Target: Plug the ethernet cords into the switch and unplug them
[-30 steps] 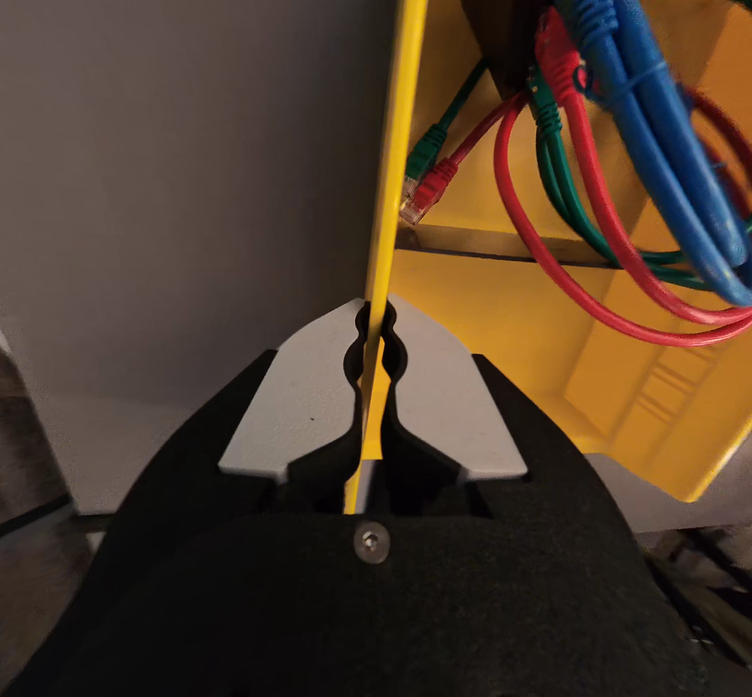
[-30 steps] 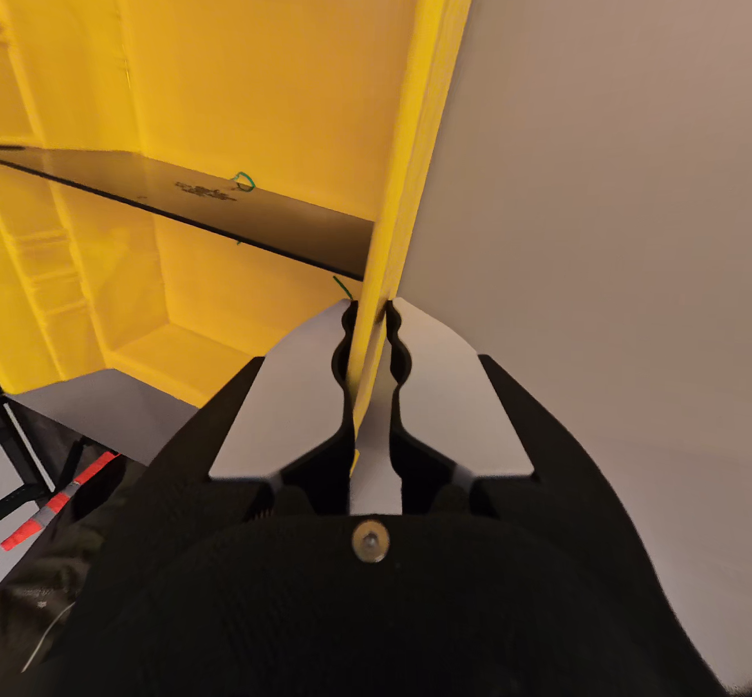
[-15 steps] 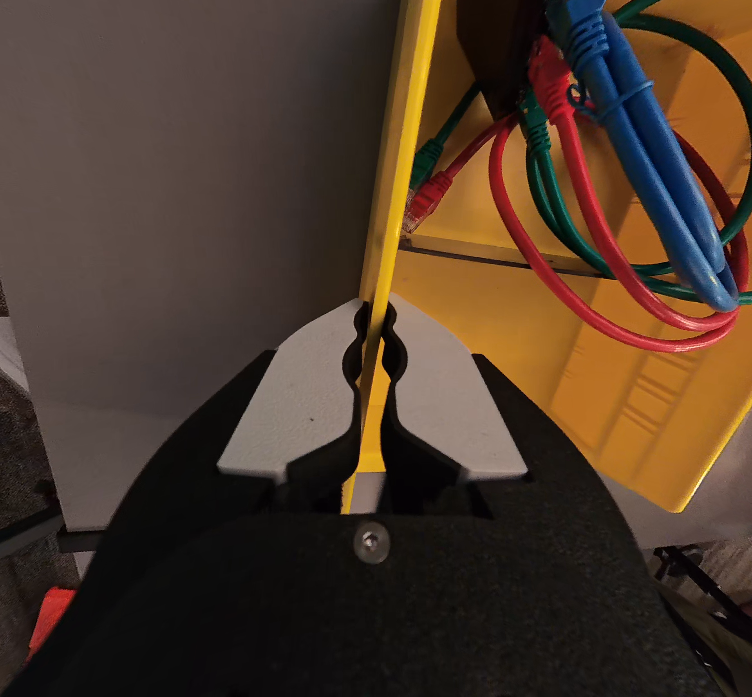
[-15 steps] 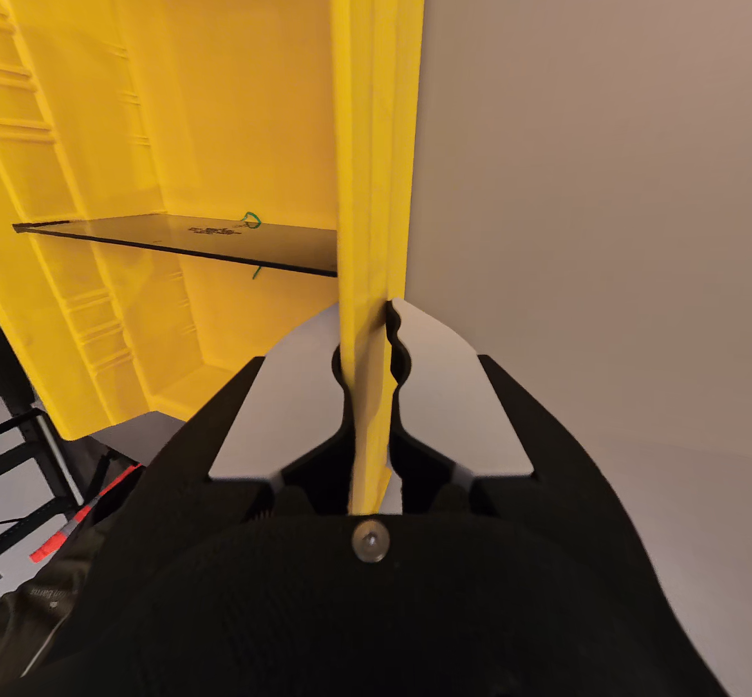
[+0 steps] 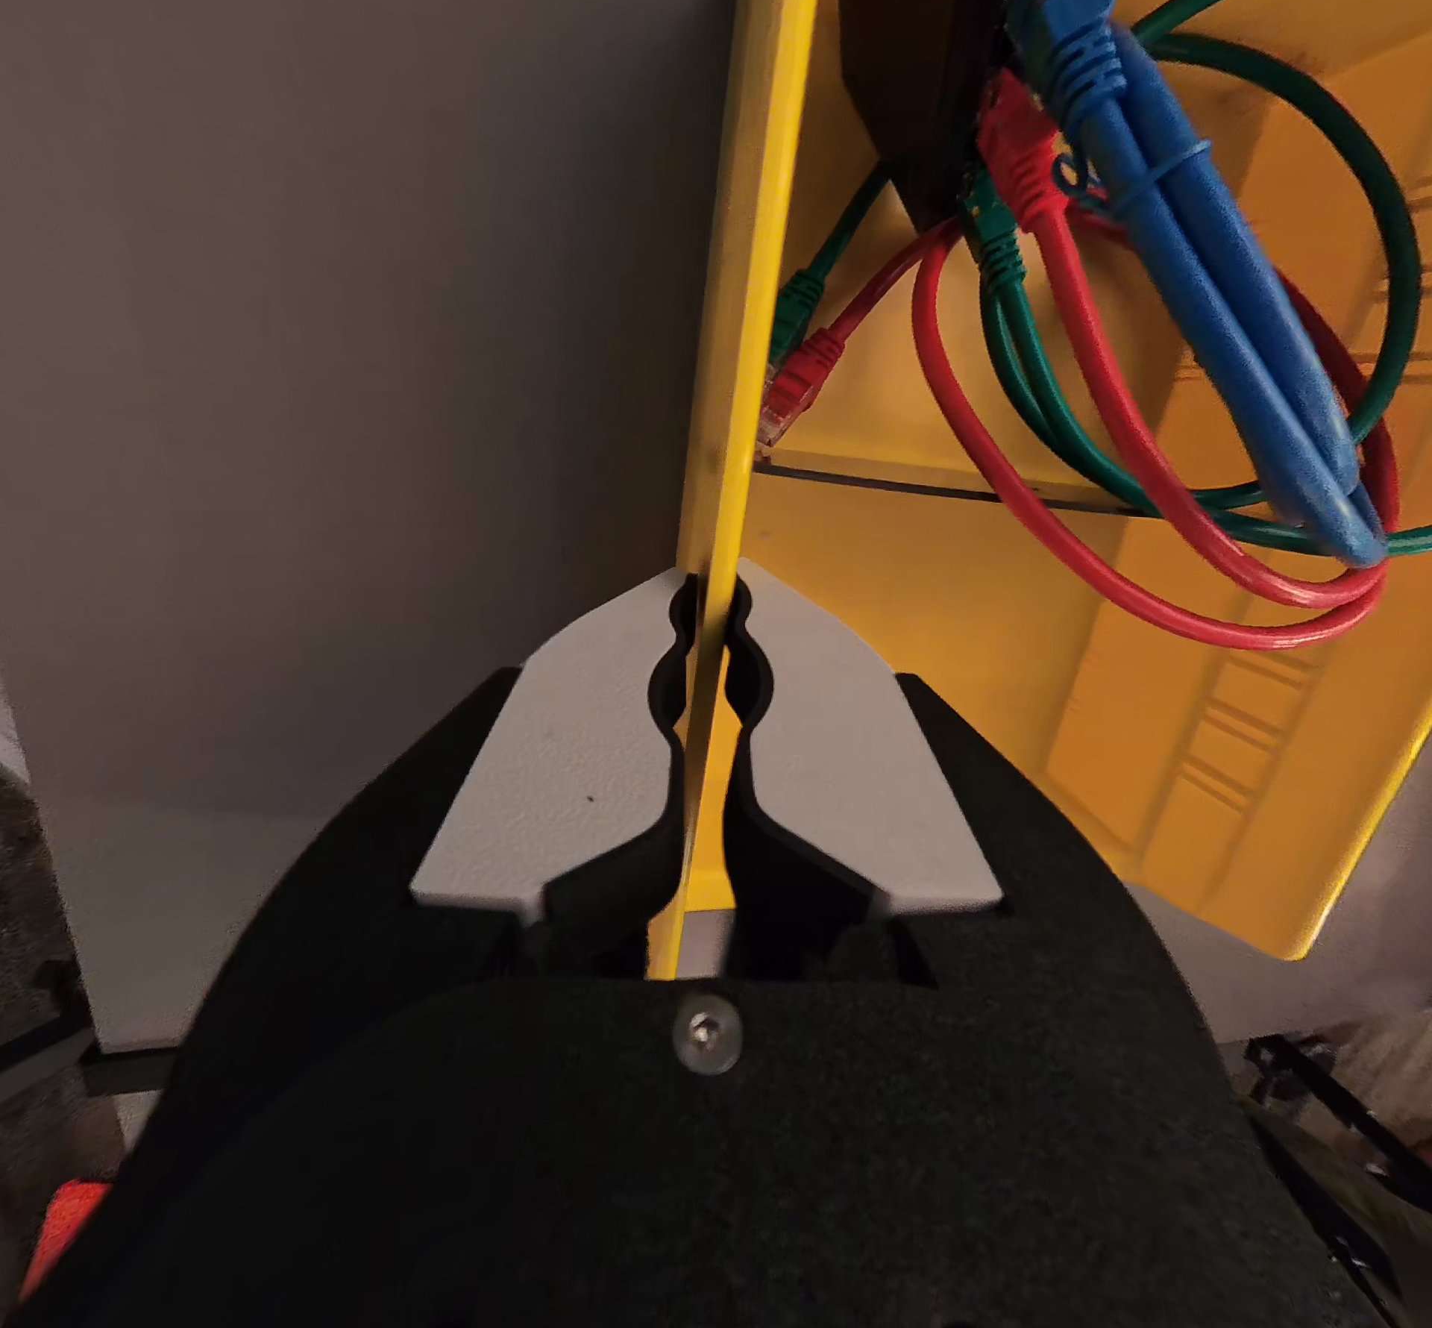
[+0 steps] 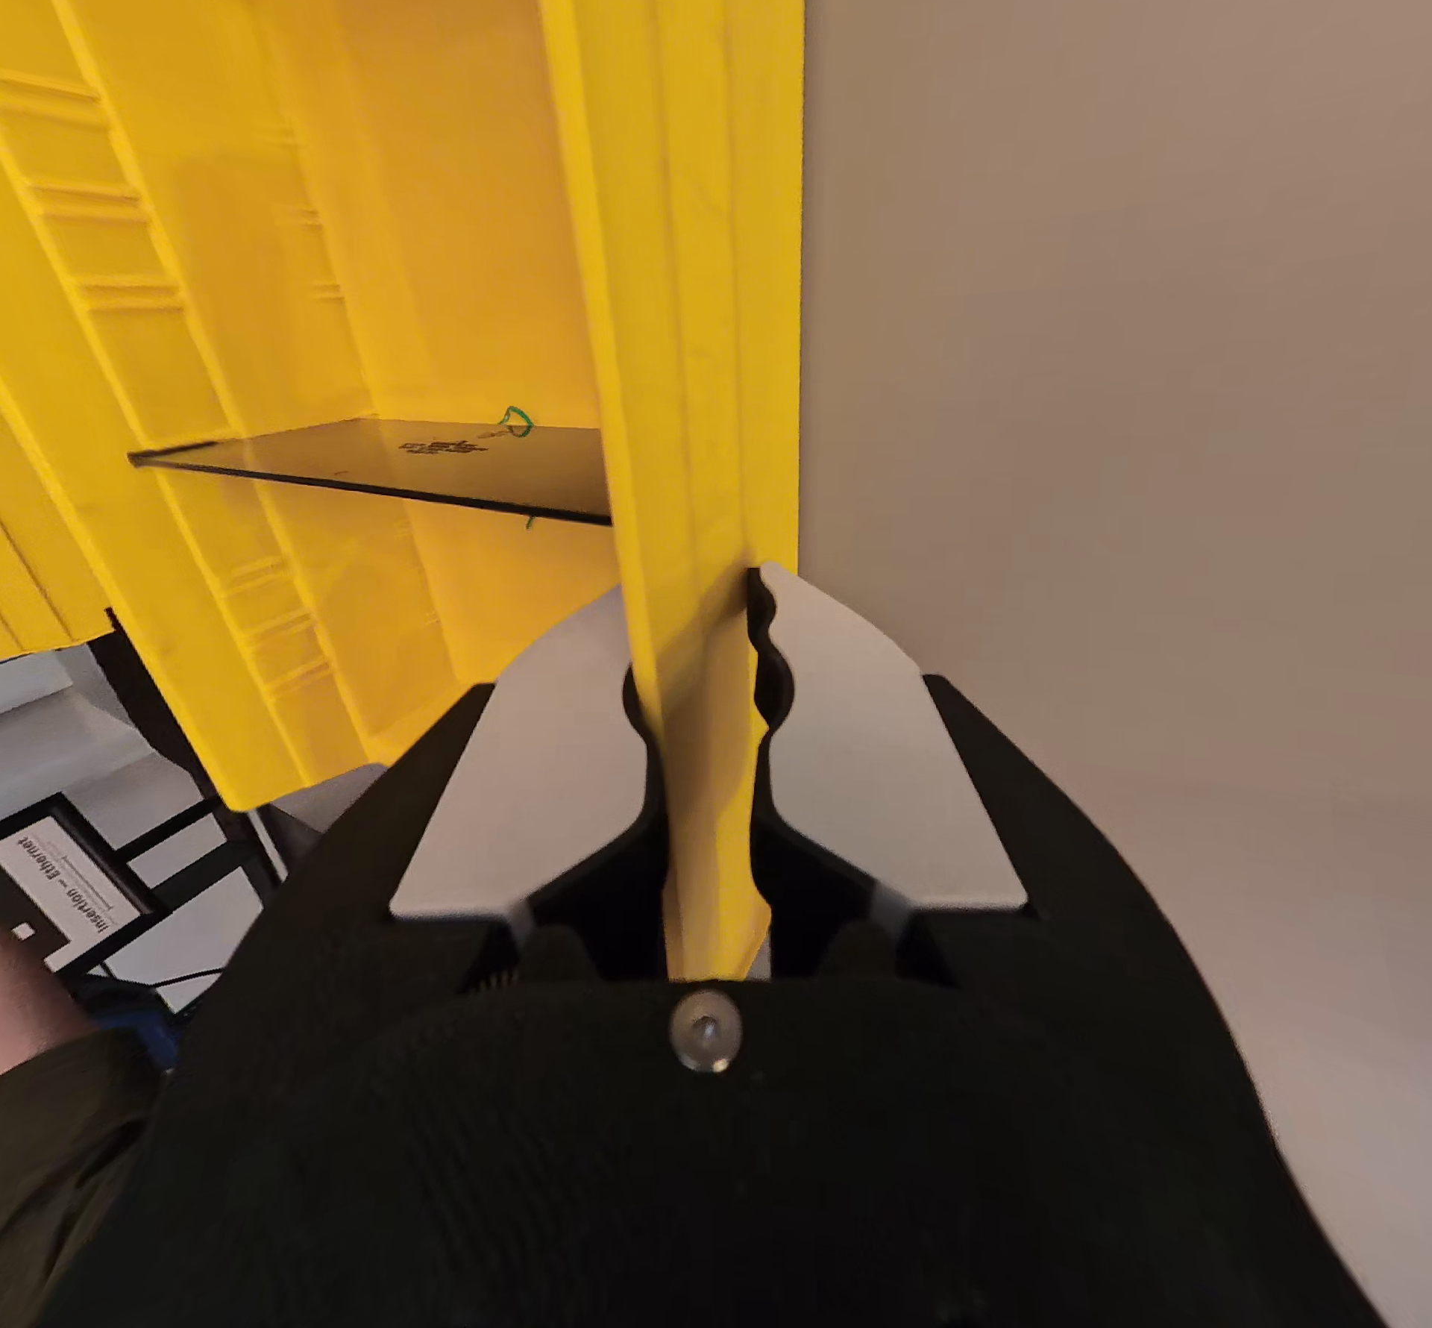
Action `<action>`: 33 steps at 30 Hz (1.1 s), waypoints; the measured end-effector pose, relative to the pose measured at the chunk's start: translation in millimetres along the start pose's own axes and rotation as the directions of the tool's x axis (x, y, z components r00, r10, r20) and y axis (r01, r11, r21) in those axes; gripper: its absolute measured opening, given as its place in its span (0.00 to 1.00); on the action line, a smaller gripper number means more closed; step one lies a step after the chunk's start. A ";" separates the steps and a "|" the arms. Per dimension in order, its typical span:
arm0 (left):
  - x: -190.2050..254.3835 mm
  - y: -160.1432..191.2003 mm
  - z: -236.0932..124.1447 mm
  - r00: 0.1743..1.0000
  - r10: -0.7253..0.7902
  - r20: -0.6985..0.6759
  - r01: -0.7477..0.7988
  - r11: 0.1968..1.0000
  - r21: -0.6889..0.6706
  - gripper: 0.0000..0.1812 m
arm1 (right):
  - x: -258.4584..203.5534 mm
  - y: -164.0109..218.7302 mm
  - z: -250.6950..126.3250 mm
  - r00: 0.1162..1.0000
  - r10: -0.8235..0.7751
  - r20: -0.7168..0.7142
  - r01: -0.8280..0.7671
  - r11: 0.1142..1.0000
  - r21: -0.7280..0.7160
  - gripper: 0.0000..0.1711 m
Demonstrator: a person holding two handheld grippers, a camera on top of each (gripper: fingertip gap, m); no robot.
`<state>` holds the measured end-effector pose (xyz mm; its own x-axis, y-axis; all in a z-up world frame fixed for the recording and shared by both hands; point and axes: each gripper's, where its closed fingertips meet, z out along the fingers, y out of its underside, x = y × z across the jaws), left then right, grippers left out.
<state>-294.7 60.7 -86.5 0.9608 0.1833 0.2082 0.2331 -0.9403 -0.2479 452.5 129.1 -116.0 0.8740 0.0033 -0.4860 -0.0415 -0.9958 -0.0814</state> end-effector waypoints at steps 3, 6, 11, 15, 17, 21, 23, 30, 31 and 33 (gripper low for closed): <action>-1.0 -0.5 0.1 1.000 -0.025 -0.009 0.025 1.000 0.013 0.02 | 2.9 -3.8 -1.9 0.999 0.031 -0.005 -0.031 0.999 0.021 0.12; -3.8 -3.4 0.4 0.999 -0.051 0.001 0.051 0.998 0.039 0.03 | 6.6 -10.0 -1.8 0.999 0.049 -0.003 -0.048 0.998 0.045 0.12; -6.7 -6.5 0.3 0.992 -0.117 -0.050 0.120 0.991 0.064 0.04 | 8.7 -9.6 -2.7 0.998 0.058 0.029 -0.059 0.997 0.052 0.12; -12.2 -8.1 -0.4 0.989 -0.137 -0.052 0.141 0.986 0.084 0.04 | 16.7 -6.7 -7.4 0.996 0.077 0.042 -0.080 0.995 0.066 0.13; -14.7 -7.8 -0.9 0.989 -0.142 -0.046 0.145 0.985 0.089 0.04 | 21.5 -4.8 -10.2 0.995 0.096 0.036 -0.099 0.992 0.075 0.13; -15.5 -7.8 -0.7 0.992 -0.124 -0.018 0.125 0.987 0.099 0.04 | 19.4 -5.0 -9.7 0.998 0.059 0.005 -0.059 0.996 0.067 0.12; -15.3 -7.9 -0.6 0.995 -0.102 -0.002 0.101 0.989 0.103 0.03 | 17.7 -6.7 -8.5 0.999 0.041 0.005 -0.042 0.997 0.065 0.12; -8.5 -23.0 -16.1 0.984 -0.122 -0.132 0.151 0.962 0.229 0.06 | 13.3 -3.8 -12.7 0.998 0.039 0.058 -0.042 0.998 0.053 0.15; -6.7 -28.7 -23.6 0.983 -0.101 -0.151 0.140 0.952 0.271 0.07 | 12.5 -2.8 -13.5 0.997 0.037 0.060 -0.040 0.998 0.052 0.15; -7.5 -39.9 -40.1 0.992 -0.030 -0.125 0.073 0.930 0.359 0.11 | 12.3 -0.7 -15.7 0.998 0.024 0.052 -0.027 0.998 0.050 0.15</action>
<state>-317.3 85.3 -40.3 0.9272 0.1737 0.3319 0.3409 -0.7585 -0.5554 470.9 128.3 -108.2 0.8461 -0.0159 -0.5327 -0.0892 -0.9897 -0.1123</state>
